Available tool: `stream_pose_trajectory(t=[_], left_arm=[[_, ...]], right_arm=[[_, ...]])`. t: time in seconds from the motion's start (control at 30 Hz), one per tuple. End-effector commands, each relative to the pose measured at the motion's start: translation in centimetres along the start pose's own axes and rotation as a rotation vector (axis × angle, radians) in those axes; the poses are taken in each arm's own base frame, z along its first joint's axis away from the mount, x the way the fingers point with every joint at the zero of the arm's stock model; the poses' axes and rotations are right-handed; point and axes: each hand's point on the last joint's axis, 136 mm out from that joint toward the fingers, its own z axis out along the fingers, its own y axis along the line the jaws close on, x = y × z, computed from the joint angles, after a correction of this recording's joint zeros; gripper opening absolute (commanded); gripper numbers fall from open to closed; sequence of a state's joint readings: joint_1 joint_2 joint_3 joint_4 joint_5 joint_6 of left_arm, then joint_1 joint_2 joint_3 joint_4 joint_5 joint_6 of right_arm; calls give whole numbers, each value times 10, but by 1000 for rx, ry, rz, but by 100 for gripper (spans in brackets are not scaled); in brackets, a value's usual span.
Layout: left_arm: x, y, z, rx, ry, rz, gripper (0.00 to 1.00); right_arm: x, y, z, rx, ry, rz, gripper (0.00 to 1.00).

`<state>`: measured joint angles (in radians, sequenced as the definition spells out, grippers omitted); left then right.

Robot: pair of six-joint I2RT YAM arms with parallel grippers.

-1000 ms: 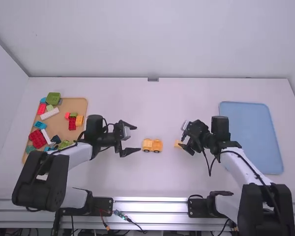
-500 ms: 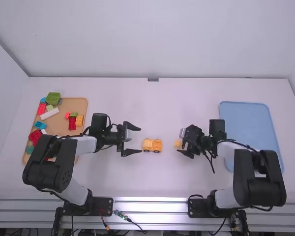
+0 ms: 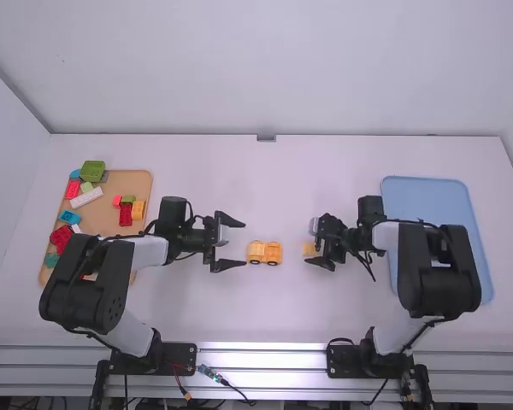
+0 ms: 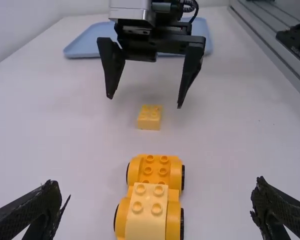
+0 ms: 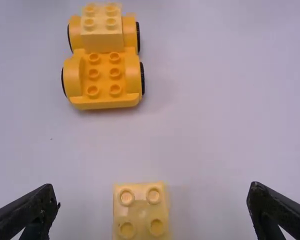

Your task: Assemble lego blocks to make yellow taxi

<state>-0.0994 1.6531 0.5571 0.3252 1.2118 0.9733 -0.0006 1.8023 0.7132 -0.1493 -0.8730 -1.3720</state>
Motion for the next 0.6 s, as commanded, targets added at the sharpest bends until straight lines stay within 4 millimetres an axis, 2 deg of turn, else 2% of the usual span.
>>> stream_pose_trajectory(t=[0.0,0.3,0.43,0.57], left_arm=[[-3,-1,2,21,-21,16,99],[-4,-3,4,28,-23,17,99],[-4,-3,4,29,-24,17,99],[-4,-3,4,27,-23,18,99]], right_arm=[[6,0,3,-10,-14,-2,100],[23,-1,8,-13,-33,57,95],[25,-1,9,-20,-30,67,85],[25,-1,10,-20,-27,65,67]])
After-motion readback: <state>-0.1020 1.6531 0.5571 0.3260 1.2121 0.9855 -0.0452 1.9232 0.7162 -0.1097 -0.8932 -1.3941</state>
